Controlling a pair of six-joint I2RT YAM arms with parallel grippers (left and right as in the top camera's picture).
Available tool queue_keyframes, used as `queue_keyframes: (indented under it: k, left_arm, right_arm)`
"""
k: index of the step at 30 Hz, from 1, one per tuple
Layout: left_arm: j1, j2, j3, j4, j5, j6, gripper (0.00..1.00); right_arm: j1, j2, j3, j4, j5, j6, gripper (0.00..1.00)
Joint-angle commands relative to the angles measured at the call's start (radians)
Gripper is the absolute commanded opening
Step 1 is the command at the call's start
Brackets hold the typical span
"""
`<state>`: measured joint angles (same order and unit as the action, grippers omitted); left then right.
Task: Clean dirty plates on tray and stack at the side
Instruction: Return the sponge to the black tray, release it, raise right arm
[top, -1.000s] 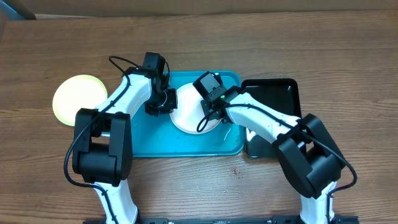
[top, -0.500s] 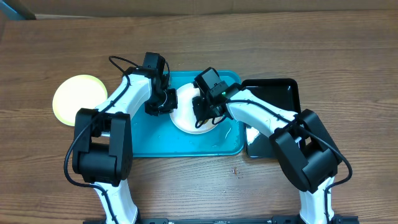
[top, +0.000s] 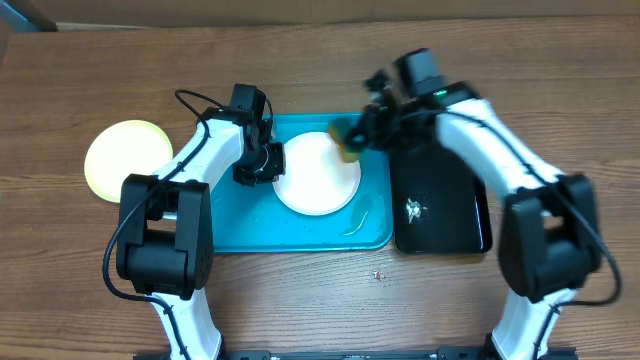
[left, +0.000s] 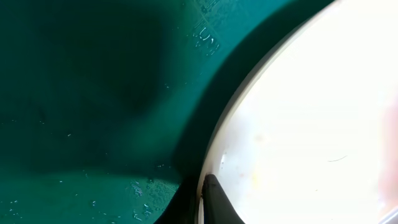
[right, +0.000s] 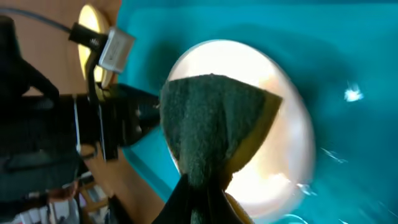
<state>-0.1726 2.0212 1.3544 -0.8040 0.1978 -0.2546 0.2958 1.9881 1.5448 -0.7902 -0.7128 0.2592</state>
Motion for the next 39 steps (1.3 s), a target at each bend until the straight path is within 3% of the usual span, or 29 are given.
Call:
queue_keyframes:
  k: [1,7,12,15,20,25,27,28,31,32,34,36,39]
  left_arm:
    - [-0.011,0.026,-0.024,-0.008,-0.051,0.016,0.06]
    - [-0.011,0.026,-0.024,-0.007,-0.051,0.016,0.11]
    - [-0.011,0.026,-0.024,-0.005,-0.051,0.016,0.12]
    - [-0.011,0.026,-0.024,-0.005,-0.051,0.016,0.18]
    - [-0.011,0.026,-0.024,-0.003,-0.051,0.016,0.42]
    - [-0.011,0.026,-0.024,-0.003,-0.047,0.015,0.44]
    - [-0.011,0.026,-0.024,-0.003,-0.047,0.015,0.43]
    - [-0.011,0.026,-0.024,-0.003,-0.048,0.015,0.42]
    - [-0.013,0.026,-0.024,-0.004,-0.047,0.015,0.37]
    - [-0.014,0.026,-0.024,-0.005,-0.047,0.015,0.34]
    - [-0.020,0.026,-0.024,-0.010,-0.048,0.015,0.25]
    - [-0.032,0.026,-0.024,-0.011,-0.049,0.016,0.07]
    - [-0.039,0.024,-0.004,-0.043,-0.056,0.035,0.04]
  right_arm:
    - [-0.106,-0.062,0.021,-0.186,0.121,-0.131,0.04]
    - [-0.188,-0.062,-0.019,-0.367,0.484,-0.163,0.04]
    - [-0.188,-0.062,-0.138,-0.253,0.563,-0.155,0.04]
    - [-0.189,-0.061,-0.190,-0.195,0.563,-0.155,0.33]
    - [-0.195,-0.064,-0.148,-0.229,0.520,-0.156,0.43]
    - [-0.223,-0.069,0.011,-0.351,0.502,-0.155,0.44]
    - [-0.249,-0.069,0.082,-0.393,0.502,-0.143,0.45]
    - [-0.264,-0.069,0.108,-0.402,0.503,-0.127,0.54]
    - [-0.330,-0.069,0.153,-0.412,0.502,-0.082,0.67]
    - [-0.356,-0.069,0.153,-0.414,0.502,-0.080,0.75]
    - [-0.395,-0.067,0.148,-0.430,0.503,-0.080,1.00]
    - [-0.438,-0.067,0.144,-0.430,0.503,-0.080,1.00]
    - [-0.472,-0.067,0.144,-0.415,0.502,-0.080,1.00]
